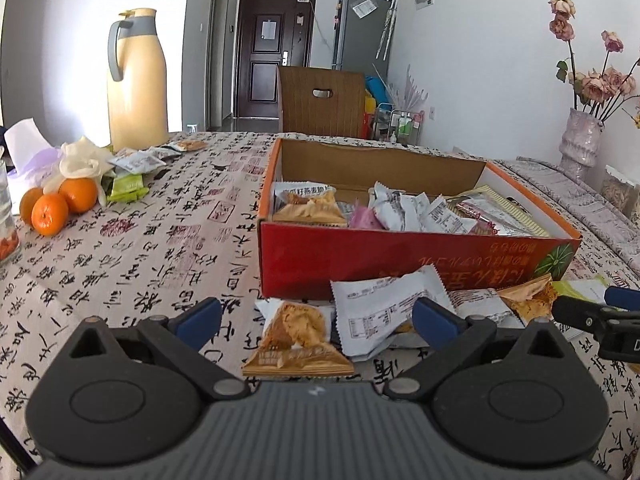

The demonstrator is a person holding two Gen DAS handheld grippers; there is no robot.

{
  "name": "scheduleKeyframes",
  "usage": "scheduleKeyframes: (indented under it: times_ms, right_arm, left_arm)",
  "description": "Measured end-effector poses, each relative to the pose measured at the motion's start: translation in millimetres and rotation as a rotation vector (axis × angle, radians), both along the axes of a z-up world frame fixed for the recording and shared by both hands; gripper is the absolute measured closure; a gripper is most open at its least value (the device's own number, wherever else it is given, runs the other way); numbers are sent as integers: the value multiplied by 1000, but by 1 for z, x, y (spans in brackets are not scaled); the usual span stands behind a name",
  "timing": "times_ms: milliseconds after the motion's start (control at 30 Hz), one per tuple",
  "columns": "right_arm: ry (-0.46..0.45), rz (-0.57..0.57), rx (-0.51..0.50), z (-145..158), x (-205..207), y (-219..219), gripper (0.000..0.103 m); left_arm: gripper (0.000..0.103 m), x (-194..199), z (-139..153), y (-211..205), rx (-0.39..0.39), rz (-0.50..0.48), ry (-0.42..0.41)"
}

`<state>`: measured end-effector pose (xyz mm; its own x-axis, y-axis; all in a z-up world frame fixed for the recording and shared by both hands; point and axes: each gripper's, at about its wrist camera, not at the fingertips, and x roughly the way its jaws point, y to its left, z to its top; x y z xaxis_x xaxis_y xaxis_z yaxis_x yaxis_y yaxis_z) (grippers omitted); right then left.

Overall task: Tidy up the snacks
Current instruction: 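Grasp an oat crisp packet with the right tool while the left tool grasps another crisp packet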

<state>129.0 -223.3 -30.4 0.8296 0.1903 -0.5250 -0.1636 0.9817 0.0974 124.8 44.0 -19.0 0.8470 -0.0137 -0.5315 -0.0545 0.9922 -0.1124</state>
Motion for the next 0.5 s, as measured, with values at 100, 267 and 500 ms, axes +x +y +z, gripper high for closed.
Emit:
scheduleKeyframes:
  times_ms: [100,267,500]
  right_arm:
    - [-4,2,-12,-1,0,2,4]
    - [13,38,-30,-5,3,7,28]
    - [28,69,-88,-13,12,25,54]
  left_arm:
    - [0,1,-4,0,-6,0,6]
    - [0,2,-7,1,-21,-8,1]
    - [0,4,-11,0,-25,-12,7]
